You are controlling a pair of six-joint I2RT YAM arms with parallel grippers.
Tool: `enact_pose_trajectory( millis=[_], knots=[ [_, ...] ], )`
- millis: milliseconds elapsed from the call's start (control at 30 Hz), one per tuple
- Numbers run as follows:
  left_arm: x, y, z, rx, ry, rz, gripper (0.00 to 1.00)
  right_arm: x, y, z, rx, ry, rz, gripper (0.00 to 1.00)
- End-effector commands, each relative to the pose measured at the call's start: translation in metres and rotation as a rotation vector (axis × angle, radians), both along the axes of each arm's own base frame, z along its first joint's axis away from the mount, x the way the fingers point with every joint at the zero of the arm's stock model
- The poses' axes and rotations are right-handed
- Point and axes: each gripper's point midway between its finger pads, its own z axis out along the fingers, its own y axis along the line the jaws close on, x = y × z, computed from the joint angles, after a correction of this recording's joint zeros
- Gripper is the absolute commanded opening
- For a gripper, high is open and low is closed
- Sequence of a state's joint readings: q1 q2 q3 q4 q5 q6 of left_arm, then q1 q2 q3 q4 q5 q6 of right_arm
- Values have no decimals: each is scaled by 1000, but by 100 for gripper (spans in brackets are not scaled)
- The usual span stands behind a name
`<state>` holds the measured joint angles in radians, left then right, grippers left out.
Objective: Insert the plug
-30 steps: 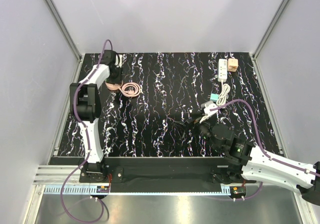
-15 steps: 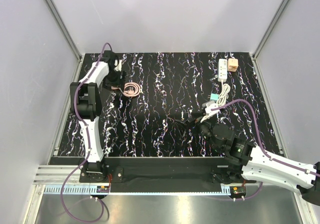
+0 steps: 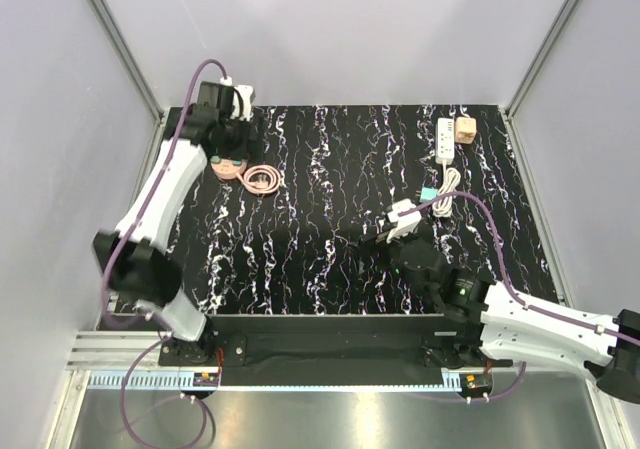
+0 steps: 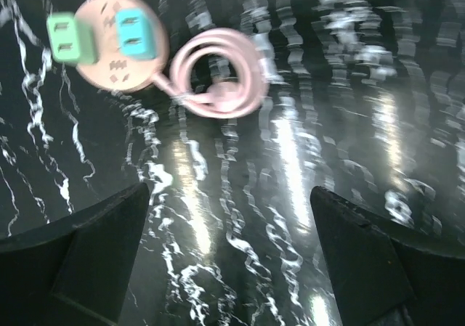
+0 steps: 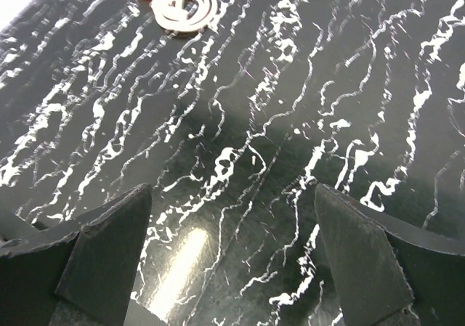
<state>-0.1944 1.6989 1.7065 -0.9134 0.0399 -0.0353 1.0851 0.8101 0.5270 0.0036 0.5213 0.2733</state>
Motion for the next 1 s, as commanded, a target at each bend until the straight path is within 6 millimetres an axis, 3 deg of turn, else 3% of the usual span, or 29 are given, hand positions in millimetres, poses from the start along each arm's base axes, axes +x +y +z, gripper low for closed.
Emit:
enact_pose_trajectory(
  millis=[0,67,100,133,200,267,300,400,433,500,533,600,767,800,833,967],
  knots=[
    [-34,-31,35,42,-131,-77,99,10,-10,19,10,20,-87,100],
    [-46,-40,28,54,-161,-89,99,12,-11,18,25,79,-113,100],
    [-60,-55,42,-12,-205,-137,99,17,-13,12,19,108,-134,100],
    [-65,-62,43,-50,-226,-162,99,19,-9,13,52,152,-129,100],
    [-80,-74,45,-145,-283,-218,99,30,-24,-1,26,233,-192,100],
    [-86,-71,36,-154,-315,-220,99,37,-31,-12,2,312,-238,100],
    [-93,-67,46,-172,-362,-205,99,42,-38,-14,-6,329,-272,99],
    [-111,-73,58,-230,-404,-267,99,68,-71,-24,-29,405,-402,99],
    [-116,-76,62,-250,-409,-293,99,81,-91,-21,-8,432,-466,98],
    [-132,-89,69,-324,-421,-372,99,96,-108,-31,-18,476,-518,94],
    [-133,-95,65,-368,-435,-385,99,108,-129,-29,1,488,-579,92],
    [-148,-110,68,-493,-413,-427,99,123,-147,-41,-12,531,-636,82],
    [-155,-105,66,-488,-413,-426,99,178,-198,-39,-38,533,-781,75],
    [-153,-102,65,-474,-419,-403,99,189,-210,-53,-62,560,-813,75],
    [-151,-101,65,-465,-422,-396,99,209,-216,-40,-72,511,-813,74],
    [-148,-98,55,-427,-400,-375,99,246,-233,-59,-146,531,-825,70]
  ],
)
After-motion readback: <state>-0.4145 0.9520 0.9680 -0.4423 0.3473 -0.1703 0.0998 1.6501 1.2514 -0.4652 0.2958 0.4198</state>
